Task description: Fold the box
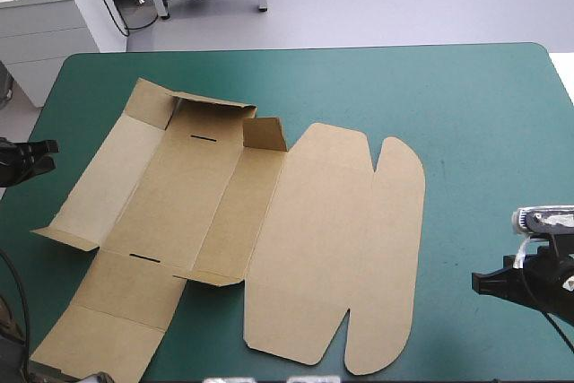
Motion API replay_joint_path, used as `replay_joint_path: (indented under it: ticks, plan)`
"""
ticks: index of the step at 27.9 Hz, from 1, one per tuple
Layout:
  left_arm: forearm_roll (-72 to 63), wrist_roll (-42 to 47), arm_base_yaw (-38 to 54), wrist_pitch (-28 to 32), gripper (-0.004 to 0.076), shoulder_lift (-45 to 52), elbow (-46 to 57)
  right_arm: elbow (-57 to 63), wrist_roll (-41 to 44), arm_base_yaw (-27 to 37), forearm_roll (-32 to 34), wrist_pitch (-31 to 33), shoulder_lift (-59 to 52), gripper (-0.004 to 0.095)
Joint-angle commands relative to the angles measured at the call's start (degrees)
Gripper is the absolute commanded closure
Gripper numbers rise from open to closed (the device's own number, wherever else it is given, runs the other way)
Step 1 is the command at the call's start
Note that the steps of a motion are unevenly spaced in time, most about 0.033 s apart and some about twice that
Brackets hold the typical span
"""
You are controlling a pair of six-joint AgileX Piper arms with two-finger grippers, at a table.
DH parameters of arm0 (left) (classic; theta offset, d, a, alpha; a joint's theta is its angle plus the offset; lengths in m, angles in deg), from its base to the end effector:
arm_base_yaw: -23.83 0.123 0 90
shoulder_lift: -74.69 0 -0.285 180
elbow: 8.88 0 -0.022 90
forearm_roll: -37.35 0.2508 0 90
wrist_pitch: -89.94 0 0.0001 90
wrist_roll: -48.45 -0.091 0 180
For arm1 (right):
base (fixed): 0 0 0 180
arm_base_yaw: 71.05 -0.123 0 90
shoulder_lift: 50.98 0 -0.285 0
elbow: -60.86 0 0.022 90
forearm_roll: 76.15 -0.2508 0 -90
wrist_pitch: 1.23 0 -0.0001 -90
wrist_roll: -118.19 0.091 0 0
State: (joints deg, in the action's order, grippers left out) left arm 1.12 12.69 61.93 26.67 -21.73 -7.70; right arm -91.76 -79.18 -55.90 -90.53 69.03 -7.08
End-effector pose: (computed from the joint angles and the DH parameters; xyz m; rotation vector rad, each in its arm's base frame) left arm 0.2777 0.1567 0.3244 -0.2936 2.4765 -0.3776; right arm 0.0835 -0.0006 0.3532 -0.0441 2.4276 0.0743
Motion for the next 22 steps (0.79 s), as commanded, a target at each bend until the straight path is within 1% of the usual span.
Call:
replay_joint_path:
  ticks: [1, 2, 4, 8, 11, 13, 14, 15, 20, 22]
  plan:
    - [1.0, -3.5, 0.2, -3.8, 0.0732, -0.5, -4.5, -1.5, -0.5, 0.4, -0.9, -2.4, 0.1, 0.0927]
    - [1.1, -4.9, 0.2, -5.5, 0.0732, -1.3, -5.5, -1.5, -0.5, 0.4, -0.9, -2.4, 0.1, 0.0927]
    - [1.1, -6.9, 0.2, -5.9, 0.0732, -2.3, -6.9, -1.5, -0.5, 0.4, -0.9, -2.4, 0.1, 0.0927]
    - [-0.1, -6.9, 0.2, -2.4, 0.073, -2.4, -7.0, -1.5, -0.5, 0.4, -1.0, -2.3, 0.1, 0.0927]
    - [0.1, -6.9, 0.2, -1.1, 0.0695, -2.5, -7.0, -1.5, -0.5, 0.4, -1.0, -2.3, 0.1, 0.0927]
    - [1.0, -6.9, 0.2, -1.0, 0.0634, -2.7, -7.0, -1.5, -0.5, 0.4, -1.1, -2.2, 0.1, 0.0927]
    - [1.6, -6.9, 0.2, -1.3, 0.0587, -2.9, -7.0, -1.5, -0.5, 0.4, -1.1, -2.2, 0.1, 0.0927]
    - [2.7, -7.1, 0.2, -1.8, 0.053, -2.9, -7.0, -1.5, -0.5, 0.4, -1.3, -2.1, 0.1, 0.0927]
    - [1.6, -7.5, 0.2, -6.4, 0.0189, -4.7, -6.9, -1.5, -0.5, 0.4, -1.8, -1.6, 0.1, 0.0927]
    - [1.9, -7.6, 0.2, -6.4, 0.019, -5.6, -6.9, -1.5, -0.5, 0.4, -1.8, -1.5, 0.1, 0.0927]
